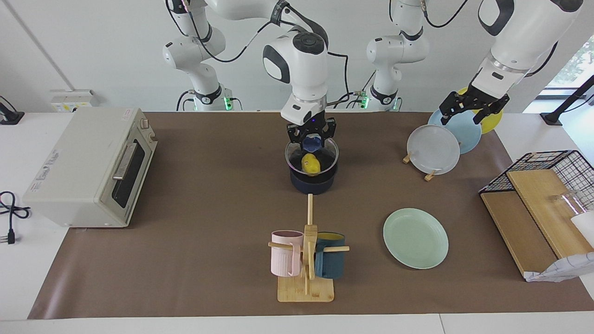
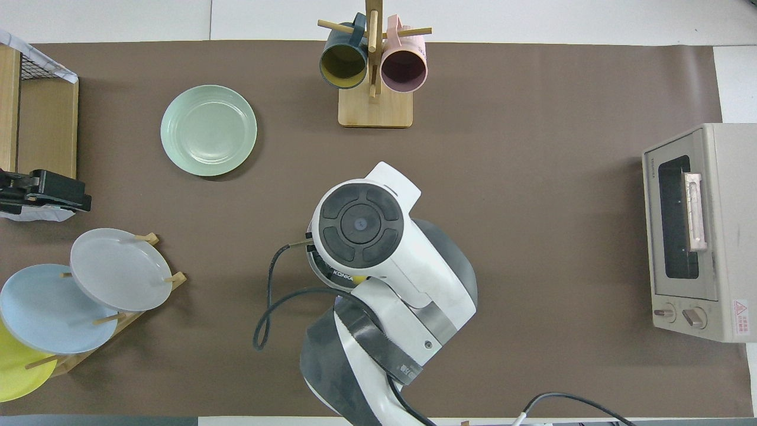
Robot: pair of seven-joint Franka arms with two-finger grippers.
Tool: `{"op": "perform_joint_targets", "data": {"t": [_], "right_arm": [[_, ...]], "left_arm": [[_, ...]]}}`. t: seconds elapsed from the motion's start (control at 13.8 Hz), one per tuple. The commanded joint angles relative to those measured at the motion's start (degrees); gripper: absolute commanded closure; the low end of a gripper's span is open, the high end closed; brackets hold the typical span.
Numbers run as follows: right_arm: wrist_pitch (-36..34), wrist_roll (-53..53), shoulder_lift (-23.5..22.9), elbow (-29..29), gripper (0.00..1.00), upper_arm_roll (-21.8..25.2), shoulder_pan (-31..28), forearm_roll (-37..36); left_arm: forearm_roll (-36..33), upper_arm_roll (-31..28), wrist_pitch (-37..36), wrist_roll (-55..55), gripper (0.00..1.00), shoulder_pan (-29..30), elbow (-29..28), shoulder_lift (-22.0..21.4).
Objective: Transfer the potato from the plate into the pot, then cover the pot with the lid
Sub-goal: 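Lower the glass lid onto the pot with the right gripper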
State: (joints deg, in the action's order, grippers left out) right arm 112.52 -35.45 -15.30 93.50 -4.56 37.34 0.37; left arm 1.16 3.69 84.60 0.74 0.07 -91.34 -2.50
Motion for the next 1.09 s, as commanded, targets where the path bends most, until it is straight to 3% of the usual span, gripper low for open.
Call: {"op": "perform_joint_targets", "data": {"t": [0.0,0.22,0.51,1.02], "right_arm": [[1.5,-0.8,0.3,1.2,1.00,0.2,0.0,-1.2],[1.9,-0.8,-1.6,1.3,1.00,0.2,0.5,-2.4],[1.9,-1.4,-1.6,2.2,1.00,0.2,0.8,-4.4],[4.5,-3.9,-1.7,4.8,1.00,0.1,1.5,-3.6]], "left_arm": [[-1.1,0.4,-4.0,-0.8,0.00,0.2,5.7,2.4],[-1.0,0.4,0.3,-1.6,0.00,0.0,-1.4,-0.2],[-1.0,-0.3,-0.7,-1.6,0.00,-0.9,2.7,1.8],[-2.0,-0.8,-2.4,-1.7,0.00,-1.2,2.8,1.4]]}}
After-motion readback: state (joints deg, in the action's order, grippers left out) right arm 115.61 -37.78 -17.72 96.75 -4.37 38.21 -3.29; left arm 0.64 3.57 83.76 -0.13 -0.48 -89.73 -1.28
